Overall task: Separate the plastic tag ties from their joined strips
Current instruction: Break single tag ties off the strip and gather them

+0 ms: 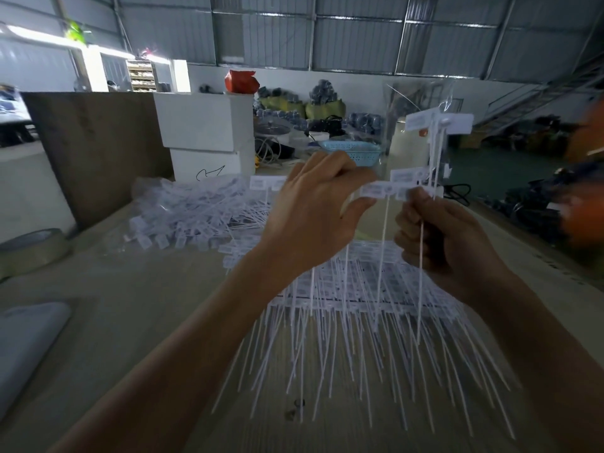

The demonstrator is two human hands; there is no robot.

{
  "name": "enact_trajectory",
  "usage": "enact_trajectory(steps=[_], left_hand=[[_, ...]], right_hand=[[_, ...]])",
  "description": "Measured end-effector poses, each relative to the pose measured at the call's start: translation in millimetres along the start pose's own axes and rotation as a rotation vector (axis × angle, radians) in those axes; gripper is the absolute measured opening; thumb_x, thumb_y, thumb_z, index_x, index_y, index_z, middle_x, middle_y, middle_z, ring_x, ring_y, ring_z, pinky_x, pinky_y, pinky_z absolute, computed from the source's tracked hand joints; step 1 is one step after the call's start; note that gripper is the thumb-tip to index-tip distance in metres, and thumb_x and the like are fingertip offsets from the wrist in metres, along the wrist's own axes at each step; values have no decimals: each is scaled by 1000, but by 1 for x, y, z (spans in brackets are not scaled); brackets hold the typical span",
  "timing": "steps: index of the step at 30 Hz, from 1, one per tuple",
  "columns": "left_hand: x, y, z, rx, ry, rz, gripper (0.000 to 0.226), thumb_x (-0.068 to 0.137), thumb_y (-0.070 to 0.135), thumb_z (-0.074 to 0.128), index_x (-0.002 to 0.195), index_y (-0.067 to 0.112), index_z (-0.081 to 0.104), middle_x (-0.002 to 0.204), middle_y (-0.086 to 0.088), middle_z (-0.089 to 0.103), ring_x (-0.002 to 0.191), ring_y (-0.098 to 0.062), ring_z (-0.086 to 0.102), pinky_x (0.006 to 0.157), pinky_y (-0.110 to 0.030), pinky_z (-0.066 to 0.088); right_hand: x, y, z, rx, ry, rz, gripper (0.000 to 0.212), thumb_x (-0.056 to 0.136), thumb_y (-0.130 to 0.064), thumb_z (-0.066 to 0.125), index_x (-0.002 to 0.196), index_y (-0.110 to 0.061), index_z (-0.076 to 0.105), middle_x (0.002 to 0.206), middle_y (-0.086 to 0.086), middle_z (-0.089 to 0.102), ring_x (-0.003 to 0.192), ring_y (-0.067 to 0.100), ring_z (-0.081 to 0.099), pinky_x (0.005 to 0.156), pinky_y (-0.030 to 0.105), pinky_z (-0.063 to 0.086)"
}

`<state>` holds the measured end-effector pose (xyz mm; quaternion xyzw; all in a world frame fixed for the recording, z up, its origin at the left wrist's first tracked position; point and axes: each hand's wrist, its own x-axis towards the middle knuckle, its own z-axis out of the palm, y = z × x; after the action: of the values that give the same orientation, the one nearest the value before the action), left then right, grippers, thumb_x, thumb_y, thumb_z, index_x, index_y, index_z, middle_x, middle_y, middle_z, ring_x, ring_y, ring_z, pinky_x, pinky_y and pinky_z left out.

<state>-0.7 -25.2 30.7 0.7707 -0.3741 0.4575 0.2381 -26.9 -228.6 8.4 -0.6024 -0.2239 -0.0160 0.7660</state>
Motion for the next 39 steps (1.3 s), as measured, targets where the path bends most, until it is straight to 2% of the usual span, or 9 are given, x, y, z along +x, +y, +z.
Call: enact_trajectory(steps=[5,9,14,19,22,26,30,34,39], left_hand=[[3,-16,7,108,-6,38,23,87,22,72,107,12,73,100,-4,66,96,-28,60,81,-43,50],[-9,-33,19,202,-54,62,16,89,21,69,100,10,74,101,-2,70,95,-29,61,79,-43,46],[-32,-41,23,201,-61,64,12,95,22,61,97,14,71,100,4,69,90,-24,59,75,-42,41],[-41,-34,23,125,-106,-1,15,97,25,56,97,18,70,99,7,67,89,-21,56,74,-38,37],[-41,-29,23,58,-120,-53,20,98,26,54,98,17,72,96,6,68,87,-22,56,74,-41,40],[-46,-28,23,-56,-132,-139,23,98,26,54,98,15,74,95,5,70,85,-22,55,75,-44,43],[-51,-31,27,-161,-122,-194,23,95,25,56,96,12,75,92,3,71,84,-24,58,76,-48,46],[-51,-32,33,-376,-107,-309,25,94,23,57,88,8,76,85,3,73,83,-18,64,77,-44,51],[-50,-30,36,-337,-75,-266,18,94,23,59,94,14,75,86,7,69,82,-14,61,74,-39,50]], right_hand=[[17,3,-3,-103,27,18,33,93,-42,60,71,-18,51,65,5,19,51,16,15,42,26,15],[31,22,2,-227,110,63,35,94,-40,55,70,-15,48,67,12,17,52,16,19,46,28,13],[28,44,3,-367,86,27,37,102,-36,49,79,-8,46,54,-1,27,44,13,25,43,20,25],[13,46,6,-415,82,-6,37,102,-36,46,81,-6,46,53,-6,33,44,11,26,43,21,27],[8,45,9,-434,91,-10,36,104,-34,44,81,-6,45,53,-8,38,44,10,28,44,22,28],[8,50,12,-451,110,-35,38,104,-33,44,76,-8,42,52,-5,34,42,11,27,44,23,28],[7,56,13,-504,119,-72,39,100,-42,47,73,-14,44,54,-1,37,44,14,31,45,24,31],[9,58,12,-698,167,-148,37,102,-41,43,75,-16,46,59,-7,42,49,4,38,53,19,33],[9,54,13,-438,95,-75,39,106,-31,39,71,-12,40,53,-6,32,43,10,25,44,19,28]])
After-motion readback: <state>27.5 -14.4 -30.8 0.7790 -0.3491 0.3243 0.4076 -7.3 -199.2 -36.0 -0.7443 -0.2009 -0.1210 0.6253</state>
